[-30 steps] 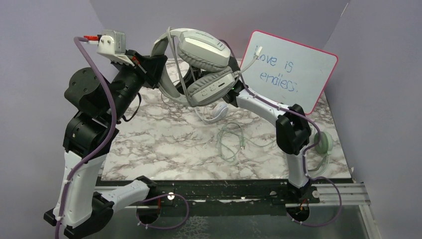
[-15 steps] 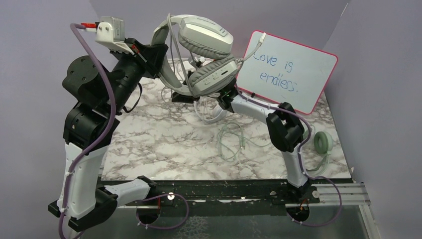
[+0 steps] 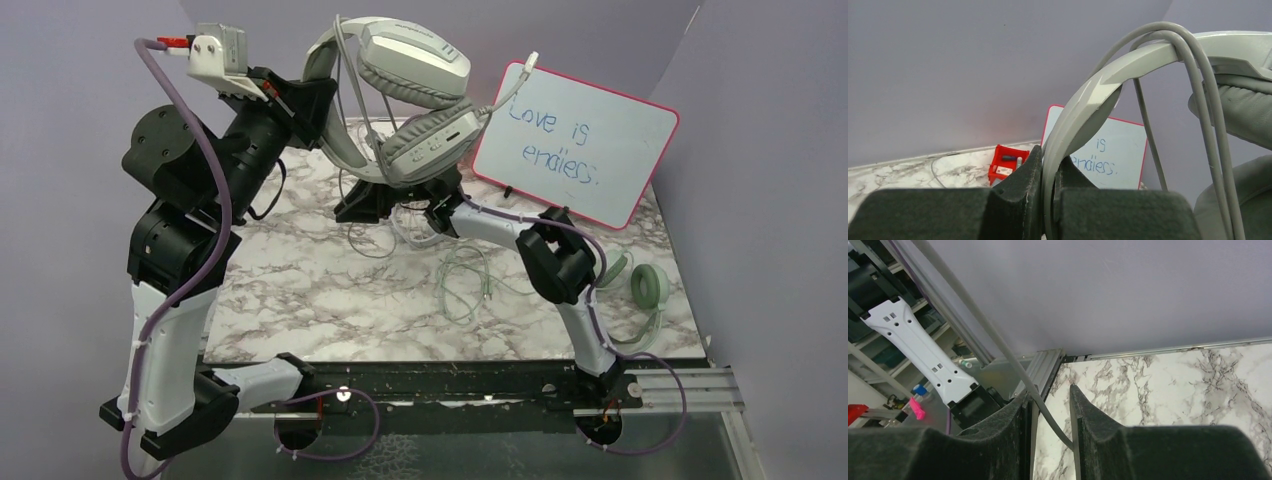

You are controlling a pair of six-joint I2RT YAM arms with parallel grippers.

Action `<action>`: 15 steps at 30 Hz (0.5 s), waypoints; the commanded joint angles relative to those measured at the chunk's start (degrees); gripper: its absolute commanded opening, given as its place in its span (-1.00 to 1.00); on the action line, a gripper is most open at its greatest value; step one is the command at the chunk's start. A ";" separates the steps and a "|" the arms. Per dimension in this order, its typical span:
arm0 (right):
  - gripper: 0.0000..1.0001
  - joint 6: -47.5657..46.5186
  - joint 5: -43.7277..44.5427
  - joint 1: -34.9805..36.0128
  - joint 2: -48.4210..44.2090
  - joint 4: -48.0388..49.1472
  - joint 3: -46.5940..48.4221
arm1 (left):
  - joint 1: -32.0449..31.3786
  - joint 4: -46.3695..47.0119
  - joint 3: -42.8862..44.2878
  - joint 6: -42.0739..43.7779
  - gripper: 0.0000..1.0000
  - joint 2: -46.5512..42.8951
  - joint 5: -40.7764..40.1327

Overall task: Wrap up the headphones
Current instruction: Wrap the headphones cable around the headphones.

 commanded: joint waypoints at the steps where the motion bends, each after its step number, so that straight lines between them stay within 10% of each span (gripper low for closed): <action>1: -0.35 0.18 1.18 0.71 2.90 4.02 -0.21 | -0.21 5.68 3.97 -2.03 -1.00 0.11 -1.20; 10: -0.98 -0.99 7.90 0.99 -2.22 8.45 -13.36 | -0.21 2.26 6.34 0.40 -1.00 0.51 -3.66; 15: -0.99 -1.93 14.46 -0.03 -11.54 9.28 -27.50 | -0.21 0.41 5.22 2.76 -1.00 -1.27 -8.01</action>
